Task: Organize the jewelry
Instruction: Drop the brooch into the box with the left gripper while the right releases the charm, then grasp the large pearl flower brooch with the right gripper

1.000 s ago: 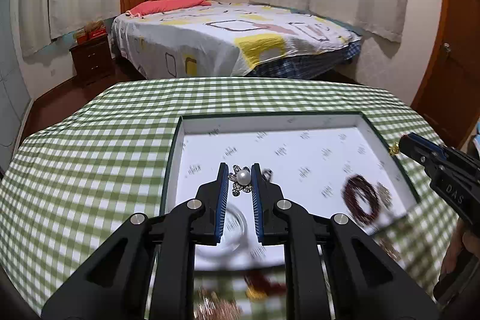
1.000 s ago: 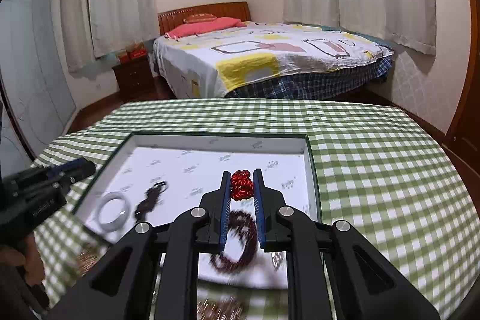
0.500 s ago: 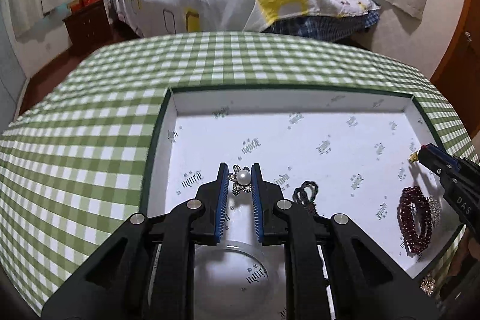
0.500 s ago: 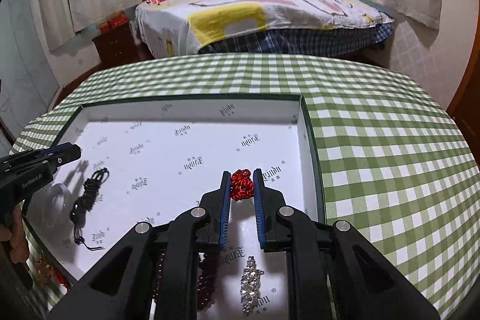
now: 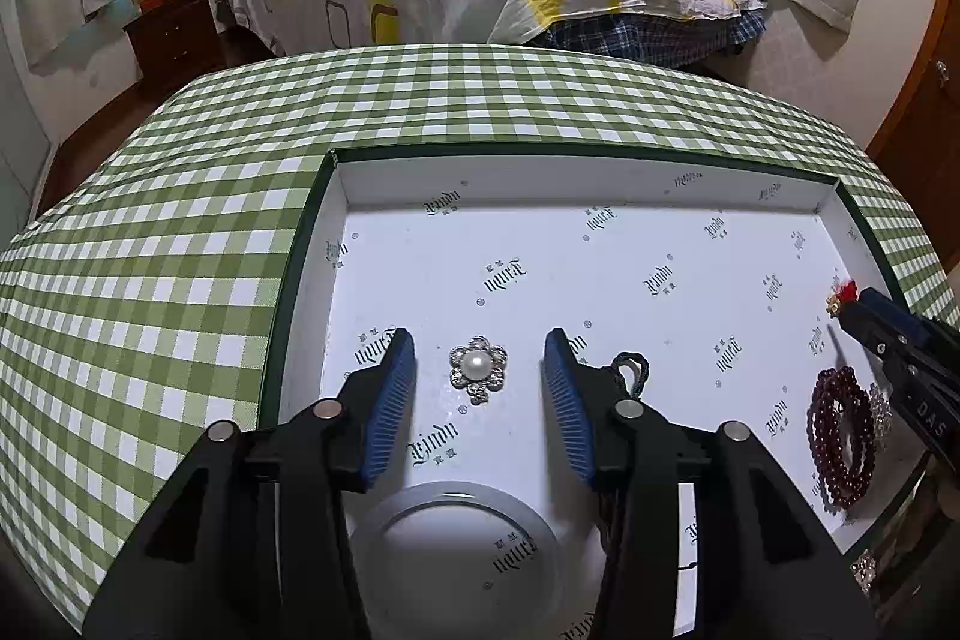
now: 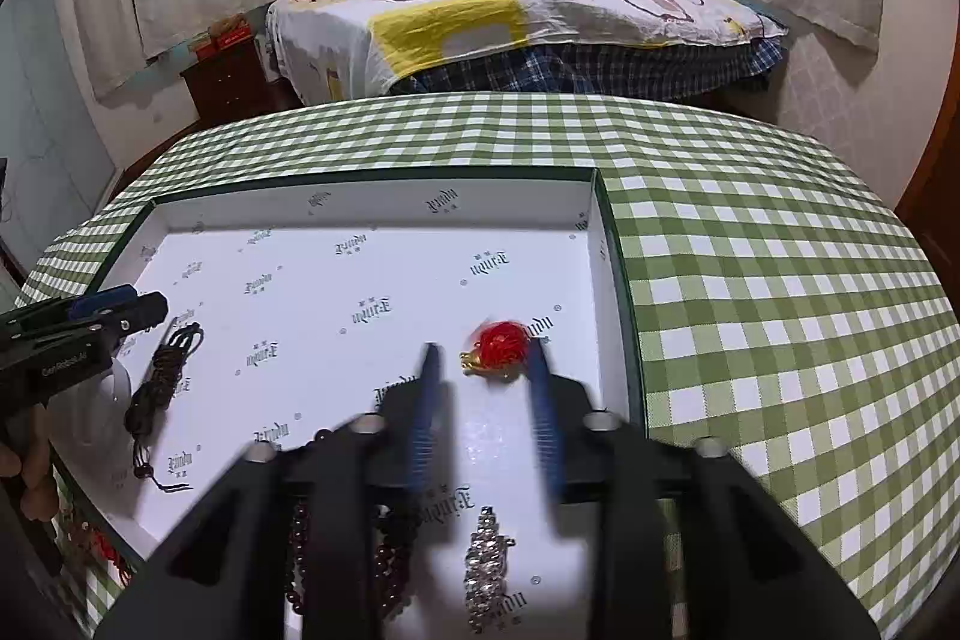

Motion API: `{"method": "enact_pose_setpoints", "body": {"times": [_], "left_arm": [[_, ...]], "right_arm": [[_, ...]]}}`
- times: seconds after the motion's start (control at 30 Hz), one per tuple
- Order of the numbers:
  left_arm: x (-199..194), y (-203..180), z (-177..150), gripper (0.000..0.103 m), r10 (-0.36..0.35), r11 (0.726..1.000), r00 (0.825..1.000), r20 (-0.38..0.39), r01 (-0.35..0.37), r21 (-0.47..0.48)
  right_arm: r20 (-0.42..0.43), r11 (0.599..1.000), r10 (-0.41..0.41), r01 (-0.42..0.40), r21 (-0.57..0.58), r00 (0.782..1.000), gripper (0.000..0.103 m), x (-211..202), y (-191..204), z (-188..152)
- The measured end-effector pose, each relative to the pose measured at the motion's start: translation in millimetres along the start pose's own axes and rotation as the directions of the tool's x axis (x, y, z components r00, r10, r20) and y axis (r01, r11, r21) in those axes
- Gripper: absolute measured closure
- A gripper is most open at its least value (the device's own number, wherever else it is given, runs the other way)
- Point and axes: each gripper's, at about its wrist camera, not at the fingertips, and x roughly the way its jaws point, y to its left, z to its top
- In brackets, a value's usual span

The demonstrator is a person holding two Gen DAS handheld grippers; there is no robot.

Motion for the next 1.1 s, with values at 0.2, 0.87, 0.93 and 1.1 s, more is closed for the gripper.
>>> {"method": "enact_pose_setpoints", "body": {"times": [0.2, 0.87, 0.93, 1.1], "left_arm": [[-14, -5, -3, 0.050, 0.005, 1.000, 0.999, 0.044, -0.006, 0.023], [-95, -9, -43, 0.042, 0.005, 1.000, 0.985, 0.174, -0.009, 0.025], [-101, -9, -50, 0.041, 0.003, 1.000, 0.984, 0.178, -0.006, 0.018], [-111, -9, -69, 0.038, 0.002, 1.000, 0.986, 0.169, -0.002, 0.002]], "right_arm": [[0.016, 1.000, 0.007, -0.007, -0.007, 1.000, 0.062, -9, 5, -1], [0.104, 0.999, 0.041, -0.042, 0.013, 0.994, 0.062, -90, 21, -33], [0.102, 0.999, 0.044, -0.046, 0.013, 0.994, 0.062, -96, 22, -39], [0.080, 0.998, 0.055, -0.056, 0.011, 0.995, 0.062, -109, 25, -57]]}}
